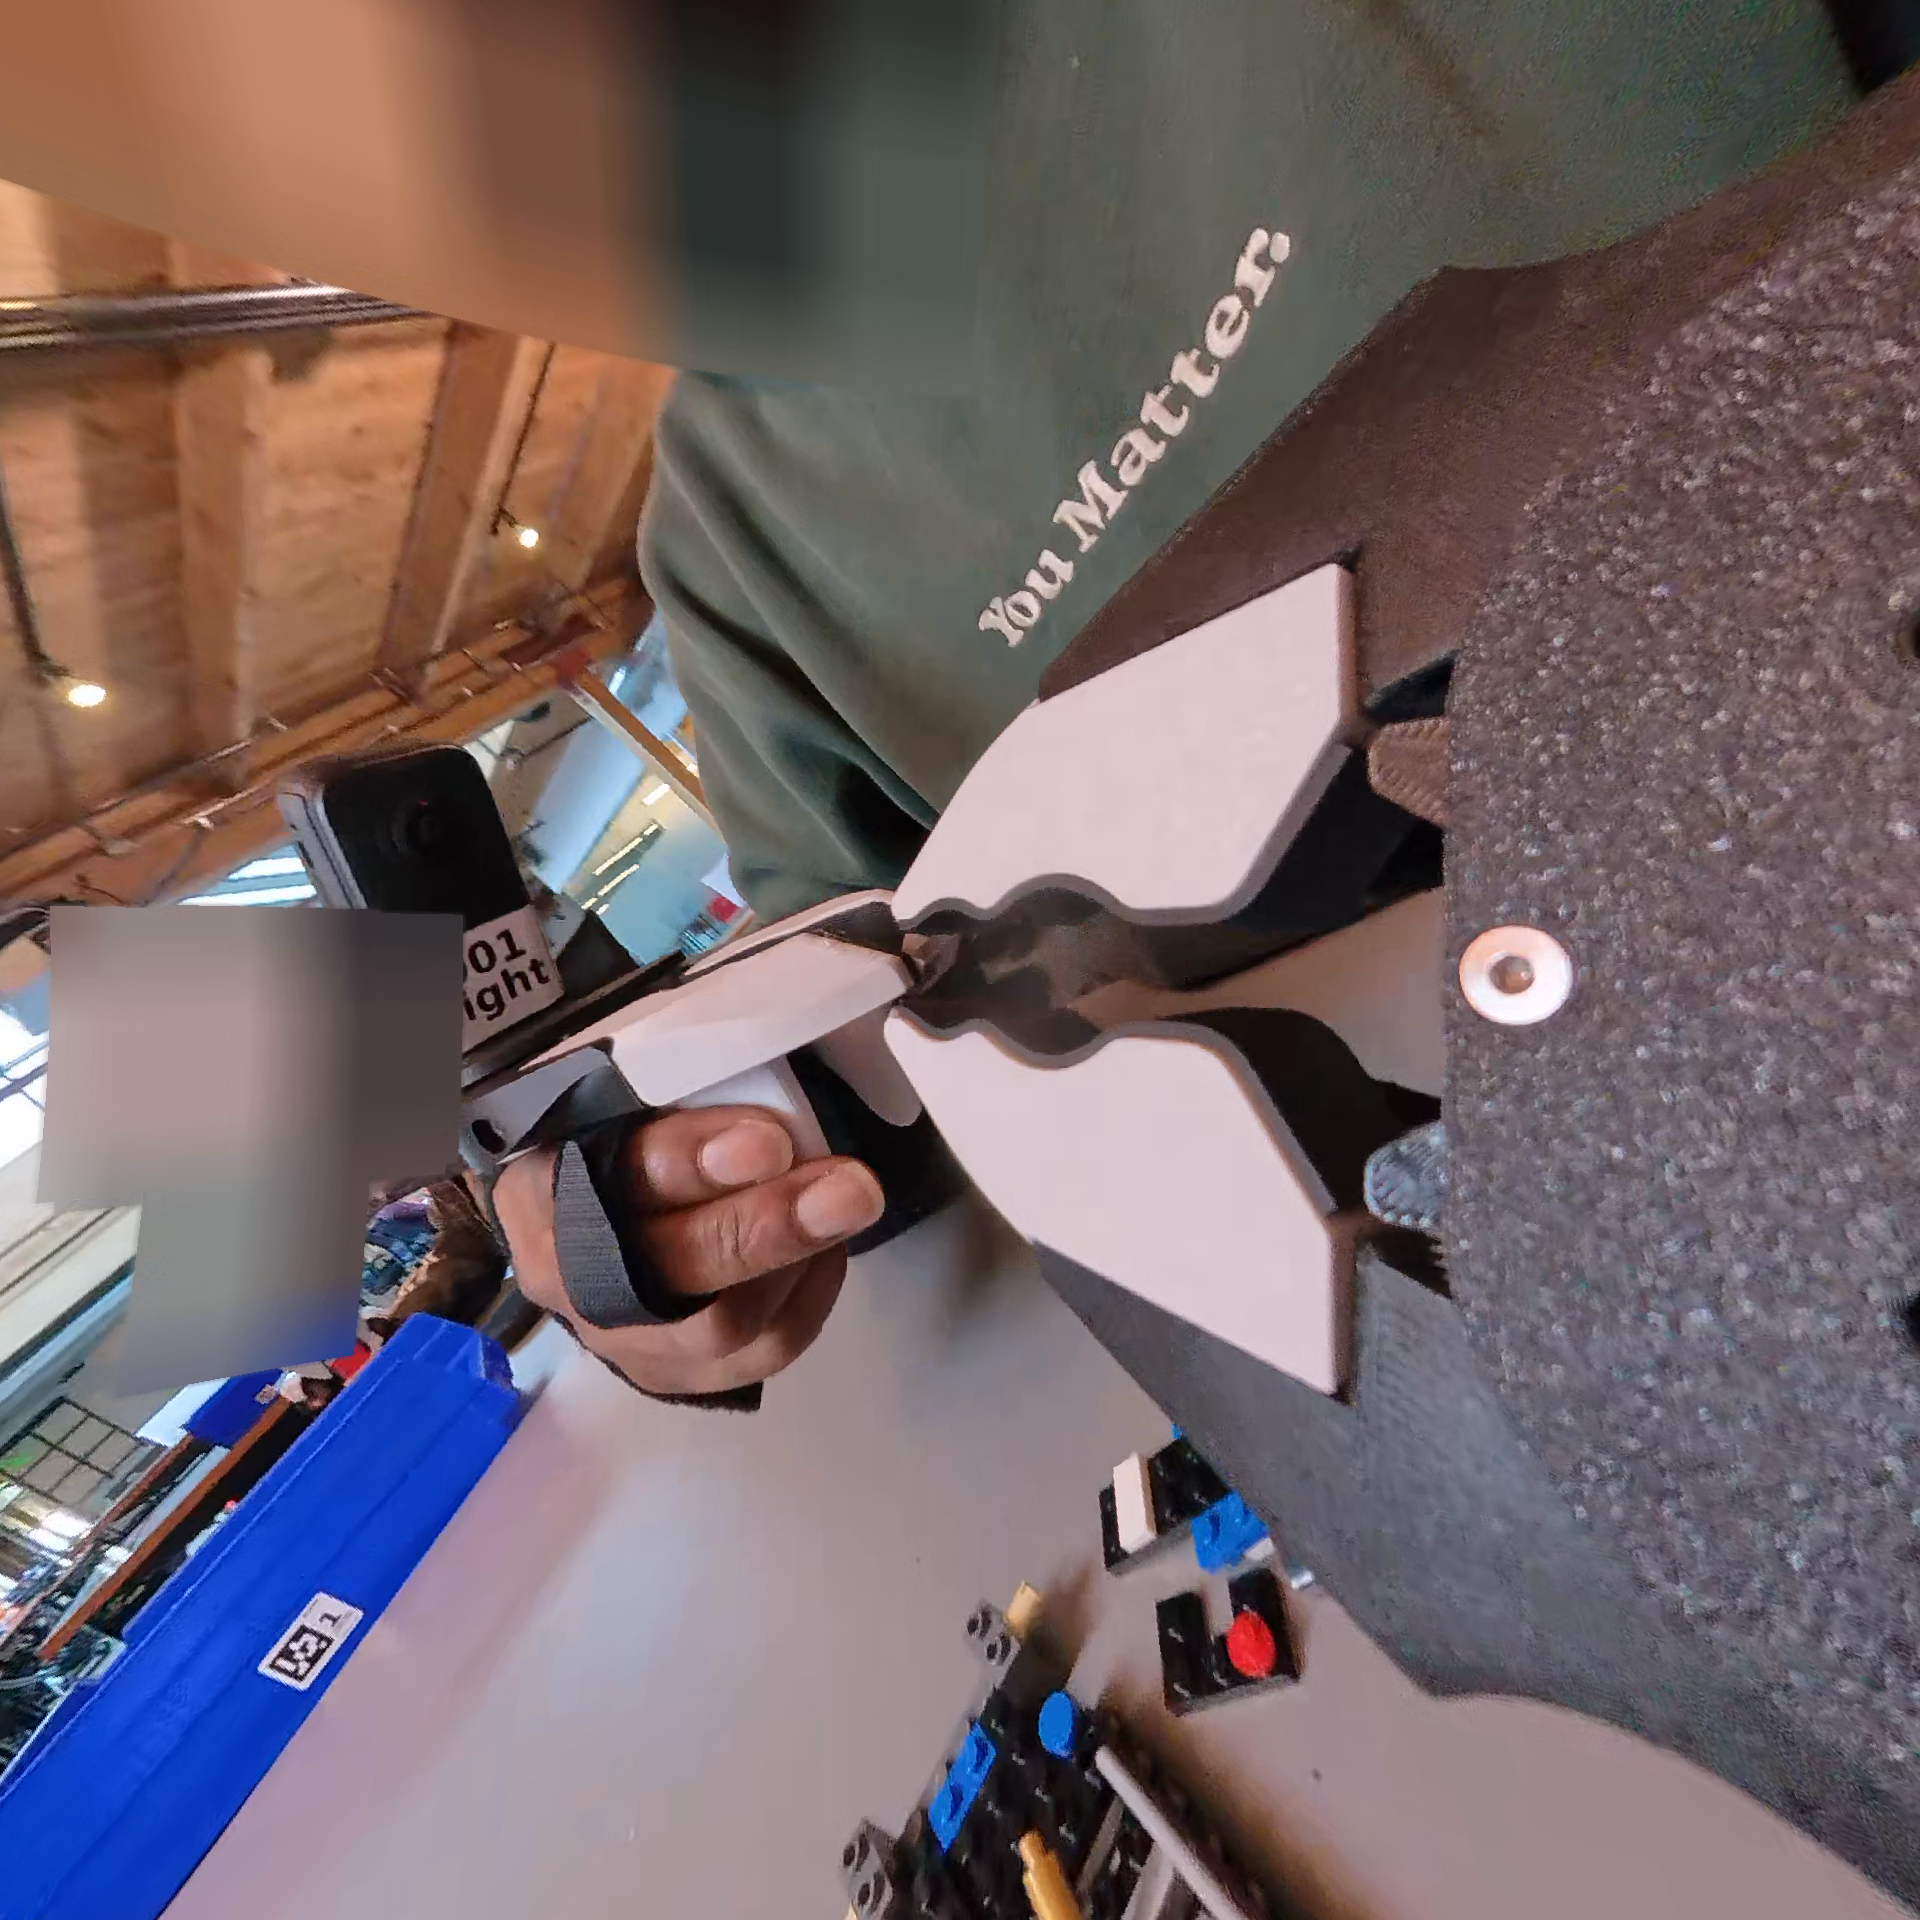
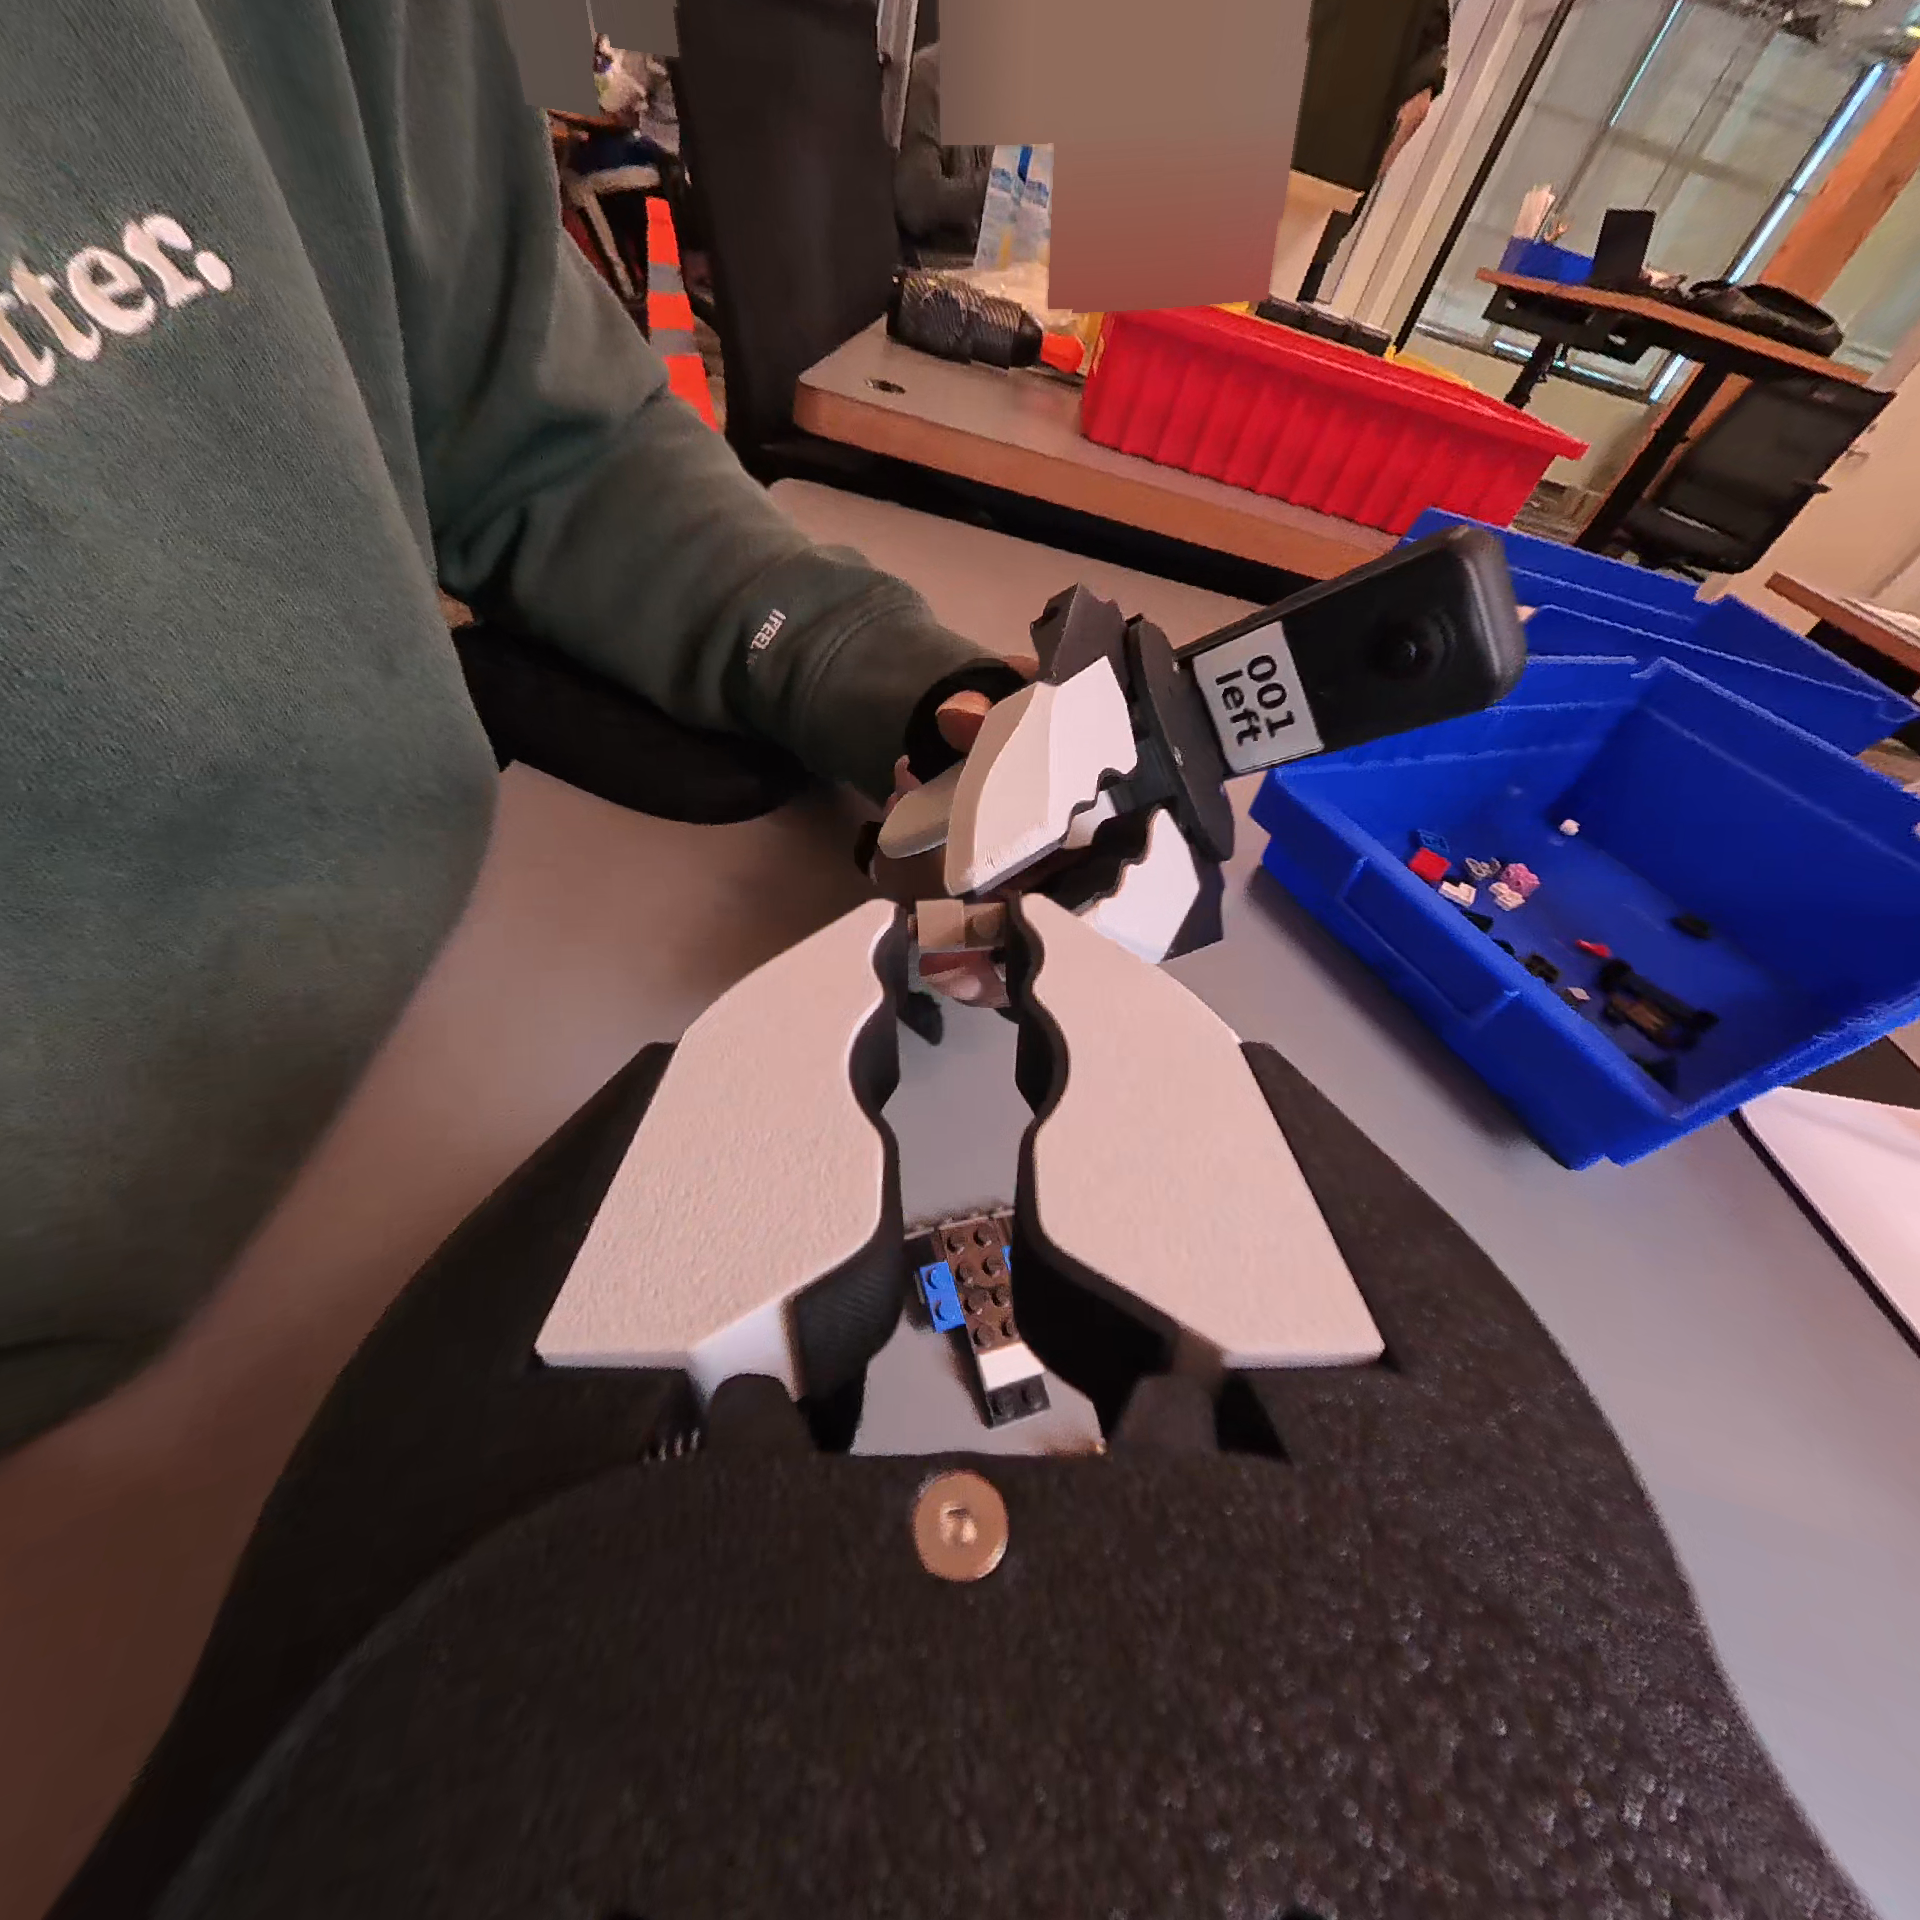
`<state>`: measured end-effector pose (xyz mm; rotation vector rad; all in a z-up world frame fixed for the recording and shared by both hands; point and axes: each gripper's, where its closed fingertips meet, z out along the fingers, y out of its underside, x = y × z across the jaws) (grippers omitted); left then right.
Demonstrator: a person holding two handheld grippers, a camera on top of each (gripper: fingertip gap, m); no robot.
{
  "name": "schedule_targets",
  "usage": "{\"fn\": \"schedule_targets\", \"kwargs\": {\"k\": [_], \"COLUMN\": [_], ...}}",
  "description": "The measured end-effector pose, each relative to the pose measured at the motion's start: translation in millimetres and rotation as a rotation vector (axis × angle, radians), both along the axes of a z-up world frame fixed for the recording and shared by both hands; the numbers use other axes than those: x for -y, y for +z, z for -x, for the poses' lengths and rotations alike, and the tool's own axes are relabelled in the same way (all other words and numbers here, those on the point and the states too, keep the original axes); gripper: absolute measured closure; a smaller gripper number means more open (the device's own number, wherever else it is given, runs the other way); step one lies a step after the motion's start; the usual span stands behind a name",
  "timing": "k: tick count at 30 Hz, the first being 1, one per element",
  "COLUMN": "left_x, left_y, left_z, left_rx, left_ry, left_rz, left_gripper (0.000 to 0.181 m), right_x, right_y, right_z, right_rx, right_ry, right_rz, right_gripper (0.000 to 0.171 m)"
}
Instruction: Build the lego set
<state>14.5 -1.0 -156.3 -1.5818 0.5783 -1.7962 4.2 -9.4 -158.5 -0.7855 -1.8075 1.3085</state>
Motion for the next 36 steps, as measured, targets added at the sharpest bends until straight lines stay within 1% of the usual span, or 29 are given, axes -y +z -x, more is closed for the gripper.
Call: {"fn": "schedule_targets", "kwargs": {"k": [3,6,9,12,16,18,27,30,36], "left_x": [-5,-19,-32,-42,-48,-47,-46,-44,-47], "left_y": [2,2,8,10,7,7,8,8,-9], "left_z": [2,10,25,36,39,37,35,34,33], "left_rx": [0.016,0.002,0.049,0.044,0.017,0.011,-0.046,-0.081,-0.167], "left_ry": [0.065,0.222,0.374,0.483,0.549,0.545,0.587,0.582,0.556], "left_rz": [0.017,0.024,0.023,-0.001,-0.027,-0.034,-0.147,-0.184,-0.113], "left_gripper": [0.171,0.173,0.173,0.173,0.173,0.173,0.173,0.173,0.174], "right_x": [-6,-22,-37,-46,-47,-48,-47,-47,-54], "right_y": [1,2,-3,-4,-2,0,-2,-4,-21], "right_z": [3,10,15,23,30,32,31,29,28], "right_rx": [0.007,0.018,0.051,0.064,0.048,0.041,0.098,0.095,0.088], "right_ry": [-0.041,-0.141,-0.214,-0.283,-0.325,-0.347,-0.332,-0.339,-0.437], "right_rz": [0.017,0.047,0.084,0.138,0.171,0.170,0.247,0.170,-0.258], "right_gripper": [0.153,0.150,0.146,0.146,0.153,0.159,0.162,0.163,0.164]}}
